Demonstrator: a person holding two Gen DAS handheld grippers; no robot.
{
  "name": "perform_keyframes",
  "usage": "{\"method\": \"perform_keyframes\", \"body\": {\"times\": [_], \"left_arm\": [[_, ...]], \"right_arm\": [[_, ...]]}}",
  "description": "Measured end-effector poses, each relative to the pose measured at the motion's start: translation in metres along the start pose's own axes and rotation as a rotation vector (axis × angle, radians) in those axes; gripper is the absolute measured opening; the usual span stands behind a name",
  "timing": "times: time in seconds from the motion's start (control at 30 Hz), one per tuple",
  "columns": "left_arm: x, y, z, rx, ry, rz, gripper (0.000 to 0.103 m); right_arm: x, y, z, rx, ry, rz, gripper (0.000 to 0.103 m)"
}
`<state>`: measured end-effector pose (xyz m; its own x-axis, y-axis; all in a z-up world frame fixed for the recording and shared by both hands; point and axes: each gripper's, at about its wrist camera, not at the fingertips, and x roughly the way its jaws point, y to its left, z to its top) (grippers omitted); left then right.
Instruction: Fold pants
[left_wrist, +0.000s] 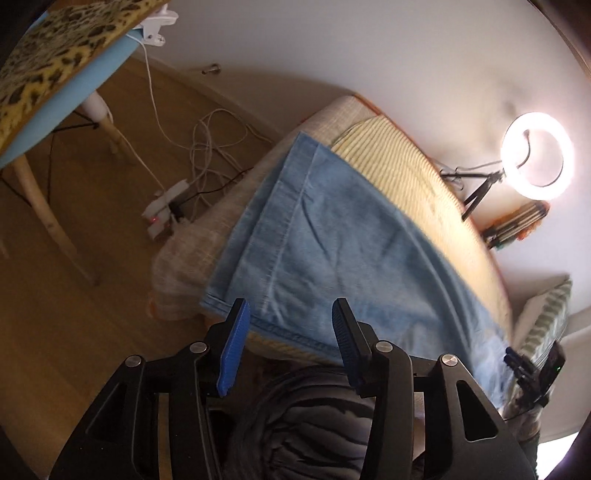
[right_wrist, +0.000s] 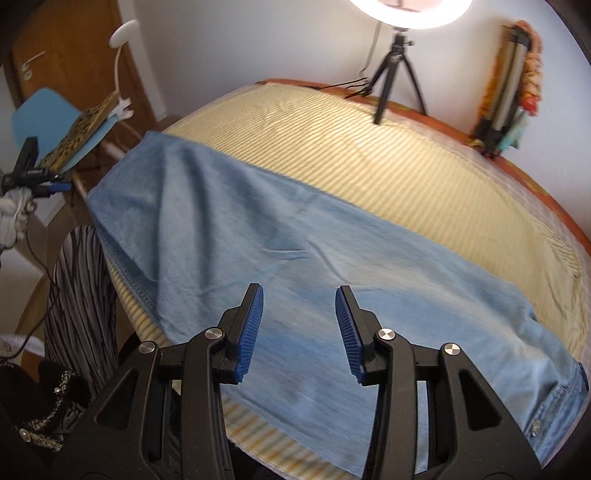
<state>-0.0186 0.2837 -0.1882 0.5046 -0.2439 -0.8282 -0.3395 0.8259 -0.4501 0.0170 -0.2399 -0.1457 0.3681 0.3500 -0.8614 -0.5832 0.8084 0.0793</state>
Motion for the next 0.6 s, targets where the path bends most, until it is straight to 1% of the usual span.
{"method": "perform_keyframes", "body": {"times": [0.03, 0.1, 0.2, 0.3, 0.4, 0.5, 0.6], "left_arm": [[0.002, 0.003, 0.002, -0.012, 0.005, -0.008, 0.045], [0.009, 0.011, 0.003, -0.065, 0.022, -0.05, 0.045], [0.03, 0.022, -0.008, -0.151, 0.043, -0.118, 0.045], [0.049, 0.034, -0.02, -0.251, 0.051, -0.156, 0.045], [0.057, 0.043, -0.027, -0.324, 0.019, -0.176, 0.045], [0.056, 0.047, -0.032, -0.383, -0.036, -0.193, 0.046], [0.047, 0.042, -0.032, -0.365, -0.096, -0.179, 0.046]], "right_arm": [[0.005, 0.007, -0.001, -0.024, 0.01, 0.01, 0.043], [0.013, 0.017, -0.002, -0.06, 0.026, 0.019, 0.043], [0.024, 0.028, -0.004, -0.078, 0.051, 0.044, 0.043], [0.035, 0.04, -0.007, -0.11, 0.079, 0.059, 0.043], [0.042, 0.052, -0.008, -0.153, 0.103, 0.072, 0.043], [0.049, 0.068, -0.008, -0.212, 0.125, 0.081, 0.043], [0.057, 0.08, -0.009, -0.264, 0.138, 0.075, 0.043]]}}
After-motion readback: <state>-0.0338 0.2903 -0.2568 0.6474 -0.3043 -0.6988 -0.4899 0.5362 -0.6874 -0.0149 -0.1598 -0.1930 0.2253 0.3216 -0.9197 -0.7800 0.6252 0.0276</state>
